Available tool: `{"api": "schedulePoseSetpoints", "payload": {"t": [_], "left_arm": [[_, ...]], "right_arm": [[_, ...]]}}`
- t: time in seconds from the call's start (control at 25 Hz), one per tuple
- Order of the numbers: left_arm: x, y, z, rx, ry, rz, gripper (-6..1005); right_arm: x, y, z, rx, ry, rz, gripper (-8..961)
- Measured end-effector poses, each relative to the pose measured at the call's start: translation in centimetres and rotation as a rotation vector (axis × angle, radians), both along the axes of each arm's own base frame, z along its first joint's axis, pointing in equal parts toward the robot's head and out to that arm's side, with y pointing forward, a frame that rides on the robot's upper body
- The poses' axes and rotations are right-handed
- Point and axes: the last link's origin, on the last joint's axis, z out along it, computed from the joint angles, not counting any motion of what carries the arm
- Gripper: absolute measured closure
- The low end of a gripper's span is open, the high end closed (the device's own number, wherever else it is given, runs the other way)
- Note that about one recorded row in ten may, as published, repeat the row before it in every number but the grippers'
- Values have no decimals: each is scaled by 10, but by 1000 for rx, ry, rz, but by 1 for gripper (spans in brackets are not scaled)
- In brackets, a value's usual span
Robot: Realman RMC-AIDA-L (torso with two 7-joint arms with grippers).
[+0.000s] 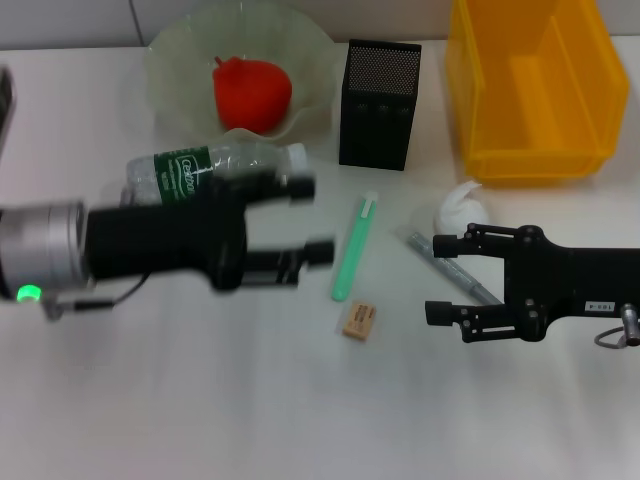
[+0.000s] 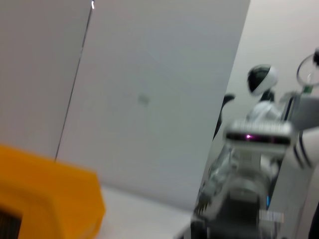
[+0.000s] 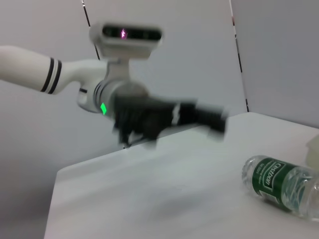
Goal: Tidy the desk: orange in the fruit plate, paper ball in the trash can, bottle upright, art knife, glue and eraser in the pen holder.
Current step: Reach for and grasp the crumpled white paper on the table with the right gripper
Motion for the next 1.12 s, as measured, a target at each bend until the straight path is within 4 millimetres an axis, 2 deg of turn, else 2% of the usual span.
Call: {"api": "schedulePoseSetpoints", "payload": {"t": [0.16,0.36,0.48,0.64,0.84,1.12], "left_arm": [[-24,-14,-6,7,51,46,187],[-26,-18,-10,15,52,50,186],[-26,-18,-14,12,60,53,186],[-27,-16,-18,6,85,54,187],[-26,-15,-24,0,104,52,186],[-24,-13,-26,-3,115,45,186]], "right_arm": [[-8,11,11,13,11,-15,122],[-35,38,46,-25,-60,-103,122],[-51,52,65,-57,-167,-182,122],[-69,75,80,-78,-354,-324,122],[-79,91,79,-117,-570,-420,122],[-81,96,55,-95,-756,-398,122]]}}
